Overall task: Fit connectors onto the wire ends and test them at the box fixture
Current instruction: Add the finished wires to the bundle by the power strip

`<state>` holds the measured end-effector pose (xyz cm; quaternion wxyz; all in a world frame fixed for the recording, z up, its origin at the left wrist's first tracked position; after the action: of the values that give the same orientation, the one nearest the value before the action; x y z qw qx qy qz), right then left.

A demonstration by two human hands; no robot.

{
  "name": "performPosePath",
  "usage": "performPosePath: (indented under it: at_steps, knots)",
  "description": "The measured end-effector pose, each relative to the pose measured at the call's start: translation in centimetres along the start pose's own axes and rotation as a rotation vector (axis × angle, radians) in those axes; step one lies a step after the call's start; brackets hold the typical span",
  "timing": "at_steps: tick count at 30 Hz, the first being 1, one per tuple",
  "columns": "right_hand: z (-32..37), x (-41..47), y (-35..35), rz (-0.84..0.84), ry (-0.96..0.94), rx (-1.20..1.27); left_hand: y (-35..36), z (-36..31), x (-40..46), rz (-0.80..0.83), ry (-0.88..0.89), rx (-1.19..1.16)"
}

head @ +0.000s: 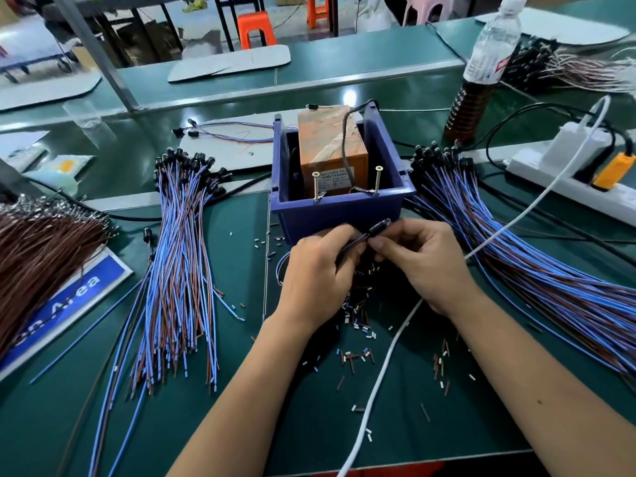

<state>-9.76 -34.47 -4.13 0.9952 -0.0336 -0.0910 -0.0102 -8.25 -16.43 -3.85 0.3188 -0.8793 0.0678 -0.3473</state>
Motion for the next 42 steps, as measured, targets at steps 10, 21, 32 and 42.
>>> performPosePath:
  at_steps: [10,21,32,42]
  knots:
    - [-0.4,0.7,0.2,0.001,0.003,-0.054,0.6,0.8,0.3,-0.046,-0.034,-0.060]
    - [-0.5,0.8,0.2,0.011,-0.035,-0.059,0.4,1.1,0.1,-0.079,-0.052,-0.059]
    - [-0.4,0.7,0.5,0.006,-0.005,-0.102,0.4,0.7,0.3,-0.110,-0.062,-0.045]
    - [-0.5,0.4,0.1,-0.023,0.014,0.017,0.1,-0.7,0.3,-0.240,-0.054,-0.031]
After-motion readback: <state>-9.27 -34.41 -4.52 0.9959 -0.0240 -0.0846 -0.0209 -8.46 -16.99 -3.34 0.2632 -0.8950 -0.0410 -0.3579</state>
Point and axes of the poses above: each hand's wrist, its own x-axis towards the middle knuckle, its own y-axis out of the palm, z = x × y, the point moved 1 cm from there along x, towards the middle knuckle, and after that the axes turned 3 degrees about y, right-handed, at the moved point
